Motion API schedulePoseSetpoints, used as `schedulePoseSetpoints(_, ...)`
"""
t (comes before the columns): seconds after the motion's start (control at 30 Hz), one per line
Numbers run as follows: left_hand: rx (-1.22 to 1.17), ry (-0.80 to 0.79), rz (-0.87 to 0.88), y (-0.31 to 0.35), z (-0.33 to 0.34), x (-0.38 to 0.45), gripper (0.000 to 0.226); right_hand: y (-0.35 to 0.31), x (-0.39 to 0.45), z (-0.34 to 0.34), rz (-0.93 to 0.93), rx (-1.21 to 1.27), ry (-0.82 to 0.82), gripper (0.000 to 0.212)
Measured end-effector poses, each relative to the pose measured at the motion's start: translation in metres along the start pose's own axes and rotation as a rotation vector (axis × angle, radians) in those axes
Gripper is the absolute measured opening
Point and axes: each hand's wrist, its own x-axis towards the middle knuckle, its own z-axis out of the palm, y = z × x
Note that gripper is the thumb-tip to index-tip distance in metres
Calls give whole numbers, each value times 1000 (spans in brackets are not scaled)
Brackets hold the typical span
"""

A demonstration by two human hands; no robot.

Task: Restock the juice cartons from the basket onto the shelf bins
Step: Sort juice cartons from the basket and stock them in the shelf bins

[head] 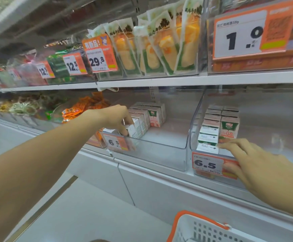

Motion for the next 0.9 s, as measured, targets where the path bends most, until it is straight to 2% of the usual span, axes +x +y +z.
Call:
schedulePoseSetpoints(0.07, 17, -22, 6, -2, -5, -3, 29, 1, 1, 4, 18, 25, 8, 66)
schedulePoseSetpoints(0.17, 31, -28, -3, -5, -7, -7, 21, 3, 1, 8, 36, 57, 5, 62)
schedulePoseSetpoints(0.3, 8, 41, 42, -9, -10, -10, 27, 5, 1, 12, 35, 46, 23, 60)
schedulePoseSetpoints(0.37, 0, 77, 16, -10, -16, -14, 12, 4, 0, 11, 12, 31, 60, 62)
schedulePoseSetpoints(0.57, 15, 138, -18, -24, -37, -28, 39, 2, 0, 6, 47, 43, 25, 58)
schedulePoseSetpoints(0.7, 47, 144, 21, -28, -31, -28, 33, 2, -1, 6, 96, 75, -2, 49)
schedulePoseSetpoints(0.9, 117, 71, 23, -30, 0, -17, 27, 0, 0, 7, 63, 90, 22, 45)
